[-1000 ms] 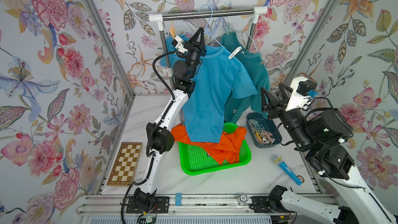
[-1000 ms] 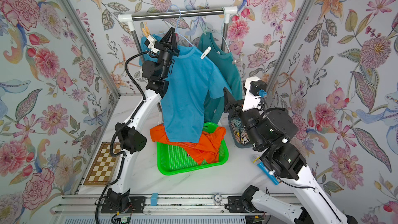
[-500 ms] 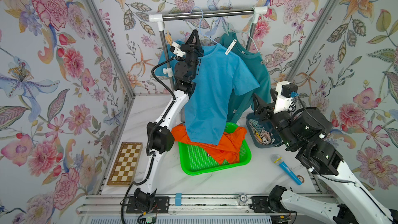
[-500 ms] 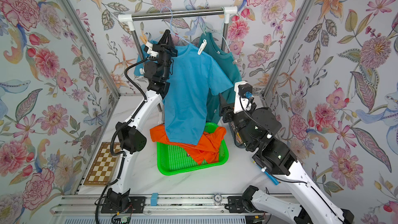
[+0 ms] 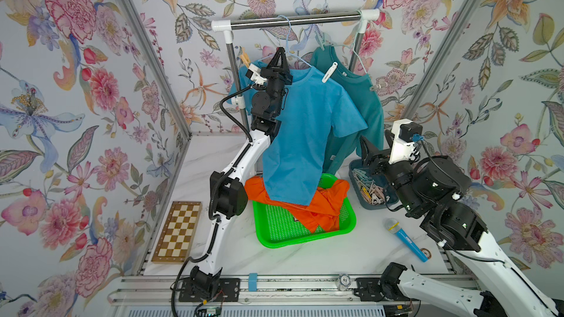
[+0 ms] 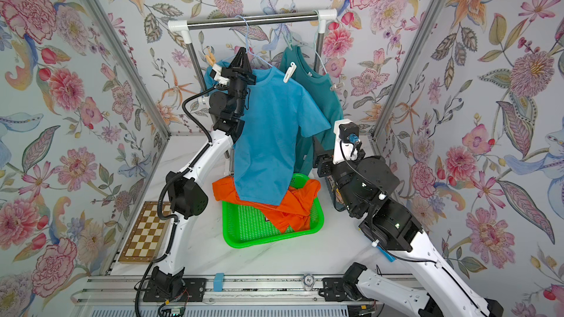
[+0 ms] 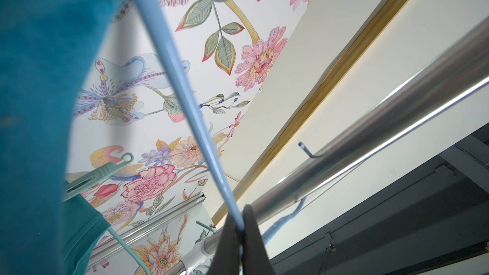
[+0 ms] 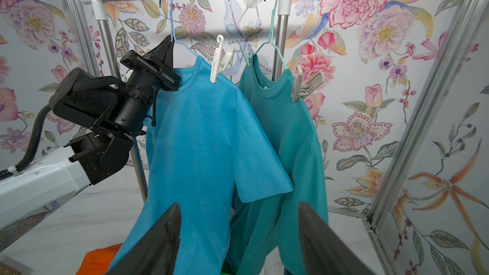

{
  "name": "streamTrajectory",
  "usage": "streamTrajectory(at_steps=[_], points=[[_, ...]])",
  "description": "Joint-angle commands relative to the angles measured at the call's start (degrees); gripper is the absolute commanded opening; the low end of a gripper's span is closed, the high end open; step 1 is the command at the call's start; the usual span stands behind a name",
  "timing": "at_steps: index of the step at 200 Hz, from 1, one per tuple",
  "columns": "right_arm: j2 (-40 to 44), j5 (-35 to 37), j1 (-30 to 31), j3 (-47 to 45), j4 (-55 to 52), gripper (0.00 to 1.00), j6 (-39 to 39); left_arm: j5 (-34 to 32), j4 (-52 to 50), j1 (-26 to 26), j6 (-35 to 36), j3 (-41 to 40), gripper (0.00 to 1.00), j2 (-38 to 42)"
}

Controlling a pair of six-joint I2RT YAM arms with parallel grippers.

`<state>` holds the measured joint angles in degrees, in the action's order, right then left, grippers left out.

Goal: Use clothespins to secure the t-shirt on both sides of the hanger
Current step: Hang the hanger on the clothesline.

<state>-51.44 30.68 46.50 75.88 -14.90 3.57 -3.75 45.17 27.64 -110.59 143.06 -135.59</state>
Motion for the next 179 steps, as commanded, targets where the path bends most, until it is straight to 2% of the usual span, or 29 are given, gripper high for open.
streamTrajectory(at_steps=[1, 40, 50, 81, 96, 119, 121, 123, 126, 179], points=[[1.0, 0.3, 0.4, -1.3, 1.7, 0.7, 0.0, 2.3, -2.2, 2.8, 1.3, 2.4, 0.0, -2.9], [2.0, 1.1, 0.2, -2.9, 2.0, 0.7, 1.3, 0.2, -4.1, 5.3, 3.9, 7.6, 0.01, -6.8], [2.3, 1.2, 0.0, -3.4, 1.9, 0.7, 1.5, -0.5, -4.0, 5.9, 4.9, 8.1, 0.08, -7.1], [3.0, 0.3, -1.6, -4.7, 2.1, 0.71, 1.2, -1.2, -4.0, 7.1, 8.5, 7.6, 0.52, -6.3], [2.5, -0.1, -2.3, -4.5, 2.0, 0.71, 1.3, -0.1, -2.8, 6.9, 9.5, 5.9, 0.67, -5.1], [-0.3, 1.3, -2.6, -2.1, 0.8, 0.71, 2.7, 3.9, 0.2, 6.1, 11.0, -2.0, 0.81, 0.4], [-0.6, 1.3, -2.6, -1.9, 0.8, 0.71, 2.8, 4.2, 0.7, 5.9, 11.2, -3.1, 0.85, 1.2], [-0.8, 1.3, -2.7, -1.7, 0.8, 0.71, 3.0, 4.5, 1.2, 5.7, 11.4, -3.9, 0.96, 1.9], [-1.2, 1.2, -2.8, -1.5, 0.8, 0.71, 3.3, 4.9, 1.9, 5.6, 11.6, -6.0, 0.99, 3.1], [-7.4, -2.7, -3.1, 2.0, 0.3, 0.72, 3.0, 9.3, 4.7, 1.7, 18.2, -37.0, 1.0, 26.6]])
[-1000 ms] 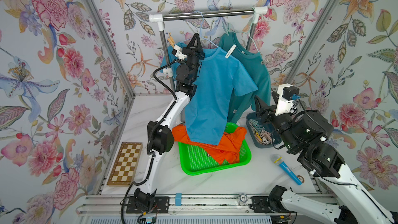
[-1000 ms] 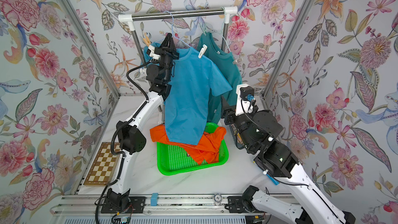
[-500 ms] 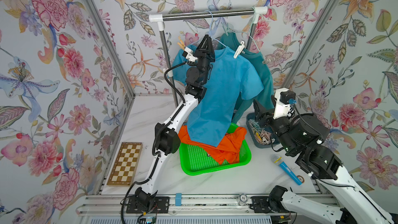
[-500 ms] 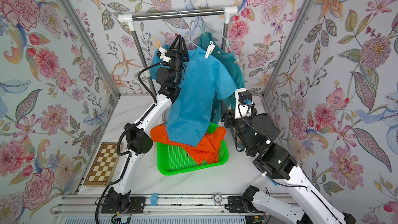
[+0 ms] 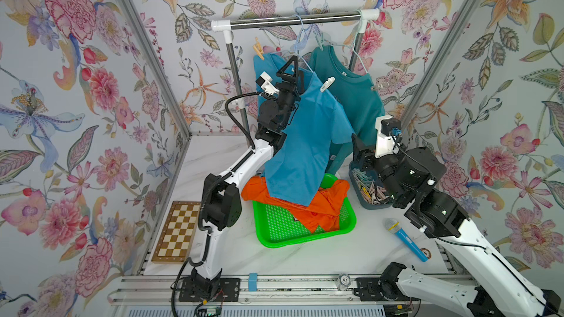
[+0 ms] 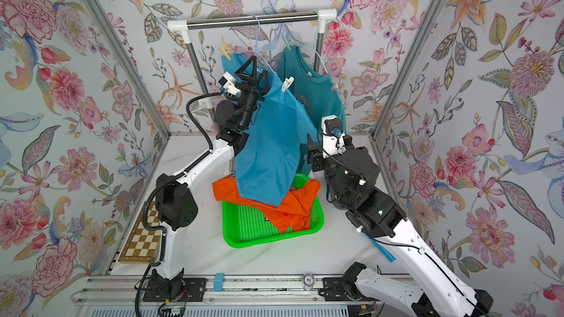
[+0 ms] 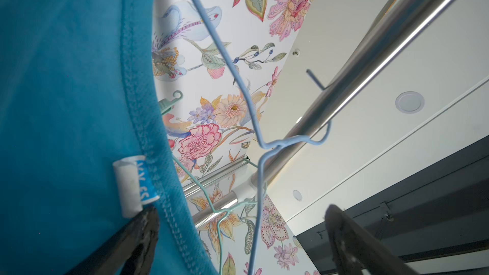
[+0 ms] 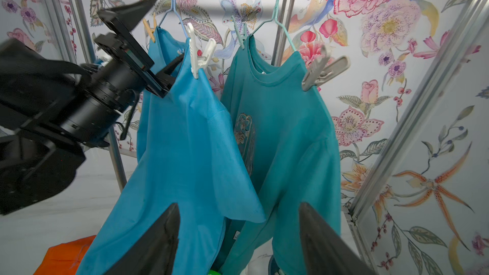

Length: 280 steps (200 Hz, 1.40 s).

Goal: Use clothespins to secure the t-shirt on both sides of the hanger
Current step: Hang the hanger on the clothesline, then adjust the T-shirt on the hanger.

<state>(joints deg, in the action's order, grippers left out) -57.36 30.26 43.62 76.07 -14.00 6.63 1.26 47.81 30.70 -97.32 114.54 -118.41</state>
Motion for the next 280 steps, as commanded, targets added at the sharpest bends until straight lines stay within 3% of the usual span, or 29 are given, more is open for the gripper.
streamTrajectory(at_steps=[1, 28, 74, 96, 120, 145, 170, 189, 210, 220, 258, 280], points=[[-1.6, -2.4, -0.2, 1.8, -0.7, 0.72, -0.1, 4.4, 2.1, -1.5, 5.0, -9.0, 1.0, 9.9], [-3.6, -3.4, 1.3, 0.5, -1.2, 0.73, -1.8, 5.9, 1.4, -2.6, 7.5, -19.4, 1.0, 18.4], [-4.7, -4.9, 5.0, -2.6, 0.8, 0.74, -3.2, 9.8, 2.0, -2.7, 7.2, -28.4, 1.0, 24.5], [-4.7, -7.5, 6.7, -7.1, 3.9, 0.73, -3.6, 11.5, -1.2, -3.0, 11.1, -34.5, 1.0, 31.4], [-4.4, -11.5, 7.3, -11.7, 5.8, 0.71, -5.8, 12.7, -13.3, -3.8, 20.5, -41.7, 1.0, 40.8], [-5.9, -12.8, 8.5, -15.0, 4.7, 0.73, -9.5, 9.6, -37.0, -4.4, 36.8, -45.1, 1.0, 50.3], [-9.7, -12.1, 9.4, -17.7, 4.7, 0.72, -12.3, 5.5, -52.7, -4.7, 47.5, -47.3, 1.0, 52.5], [-10.8, -13.0, 8.5, -19.1, 6.9, 0.61, -14.6, 9.6, -53.5, -4.8, 48.1, -49.7, 1.0, 48.5], [-13.2, -18.7, 4.6, -19.6, 8.8, 0.16, -17.2, 11.2, -51.1, -4.7, 47.2, -52.2, 0.95, 43.2], [-15.3, -21.3, 2.8, -19.4, 9.4, 0.05, -17.9, 11.3, -49.7, -4.8, 47.2, -52.8, 0.92, 41.3], [-28.7, -28.0, -0.4, -13.1, 10.2, 0.0, -16.8, 9.7, -49.1, -5.2, 47.3, -54.1, 0.87, 37.5], [-37.3, -30.7, -0.5, -6.2, 10.4, 0.0, -15.4, 9.4, -48.8, -8.1, 46.5, -56.7, 0.87, 38.7]])
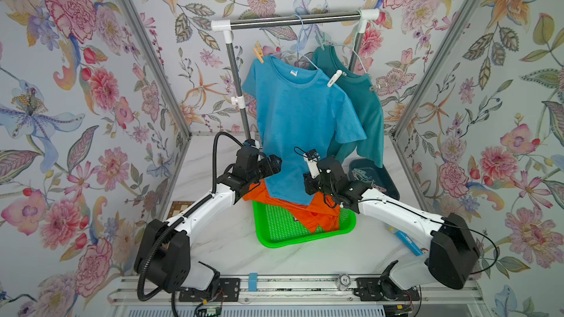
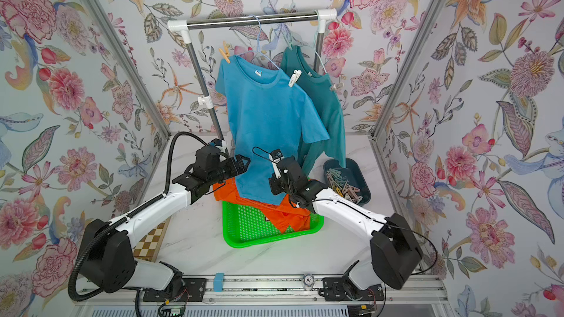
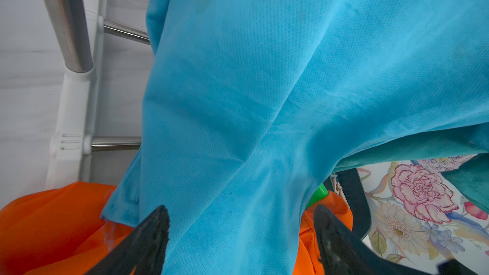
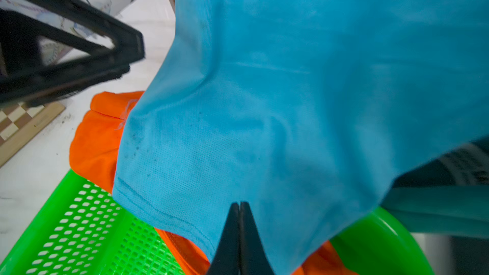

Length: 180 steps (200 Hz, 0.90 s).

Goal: Use clothespins to secure the t-shirt on both sides of the hanger
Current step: Adjust the T-shirt on the hanger.

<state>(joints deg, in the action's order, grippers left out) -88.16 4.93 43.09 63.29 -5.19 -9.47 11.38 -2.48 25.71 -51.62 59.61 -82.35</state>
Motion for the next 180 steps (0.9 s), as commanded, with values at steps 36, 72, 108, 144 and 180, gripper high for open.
streamTrajectory(at_steps=[36, 72, 108, 144, 180], points=[[-20.5, -7.5, -1.7, 20.5, 0.5, 0.0, 1.8, 0.3, -1.0, -8.8, 2.8, -3.4, 0.9, 6.2], [-30.4, -4.8, -6.4, 32.1, -2.2, 0.03, 1.6, 1.0, -2.4, -11.0, 4.6, -4.1, 0.94, 7.6], [-37.5, 0.7, -12.3, 44.0, -6.9, 0.07, 3.2, 2.5, -1.4, -11.5, 4.6, -5.8, 0.96, 6.2], [-41.4, 2.2, -14.7, 52.8, -9.9, 0.14, 6.8, 3.0, -1.7, -11.6, 5.5, -7.8, 0.98, 6.4], [-40.9, 3.7, -14.6, 55.5, -12.4, 0.25, 10.2, 0.9, -4.6, -11.5, 7.9, -8.9, 1.0, 9.7]])
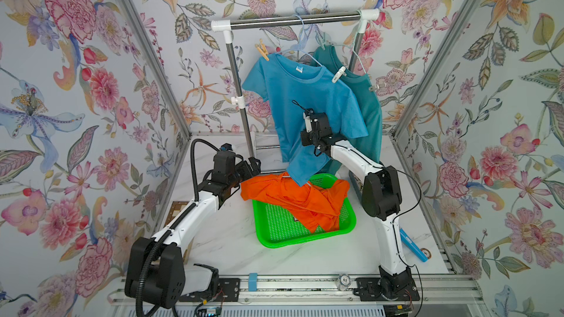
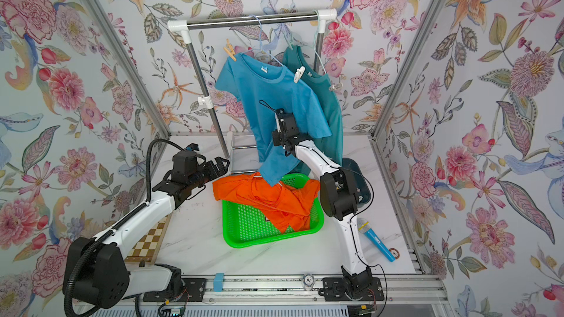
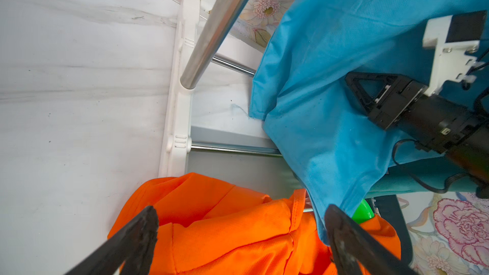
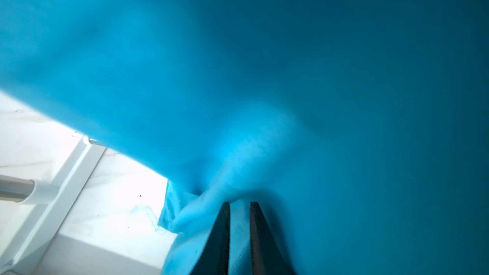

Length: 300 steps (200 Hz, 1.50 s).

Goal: Use clothespins to secure the t-shirt on both sides of the hanger
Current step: Adjust the T-shirt on the hanger.

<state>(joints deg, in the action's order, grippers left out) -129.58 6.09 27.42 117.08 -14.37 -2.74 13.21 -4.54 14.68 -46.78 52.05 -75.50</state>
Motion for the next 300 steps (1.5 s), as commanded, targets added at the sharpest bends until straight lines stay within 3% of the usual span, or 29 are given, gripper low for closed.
streamTrajectory(at_steps=[1, 27, 58, 99, 129, 165, 225, 269, 300], points=[[0.6, 2.8, 1.1, 1.7, -3.2, 0.25, 3.7, -1.0, -2.6, -0.4, 3.1, -1.3, 1.0, 3.0], [1.0, 7.7, 0.0, 3.3, -5.3, 0.27, 8.9, -2.7, -5.4, -0.5, 5.1, -0.8, 1.0, 5.2], [-0.7, 9.1, -4.0, 7.7, -11.3, 0.27, 9.6, -2.9, -6.3, -0.5, 5.5, -1.3, 1.0, 7.2], [-2.2, 12.8, -5.2, 11.8, -13.7, 0.33, 12.6, -2.5, -6.0, -0.4, 4.8, -2.3, 1.0, 8.1], [-2.6, 9.5, -3.4, 13.0, -15.6, 0.33, 15.1, -2.9, -6.0, -0.5, 4.6, -2.9, 1.0, 8.3], [0.7, 3.3, 2.1, 6.7, -15.6, 0.33, 17.1, -2.0, -4.7, -0.5, 4.2, -3.6, 1.0, 7.9], [15.7, 0.9, 5.7, -13.4, -14.3, 0.63, 2.3, -0.3, -2.9, -0.4, 4.5, -4.8, 1.0, 6.6], [22.4, -6.2, 3.0, -24.6, -11.8, 0.69, -3.0, 0.8, -1.3, -0.4, 4.4, -6.0, 1.0, 5.5], [22.5, -14.4, 2.7, -26.7, -10.1, 0.65, -5.6, 1.1, -0.7, -0.5, 4.1, -6.4, 1.0, 5.2]])
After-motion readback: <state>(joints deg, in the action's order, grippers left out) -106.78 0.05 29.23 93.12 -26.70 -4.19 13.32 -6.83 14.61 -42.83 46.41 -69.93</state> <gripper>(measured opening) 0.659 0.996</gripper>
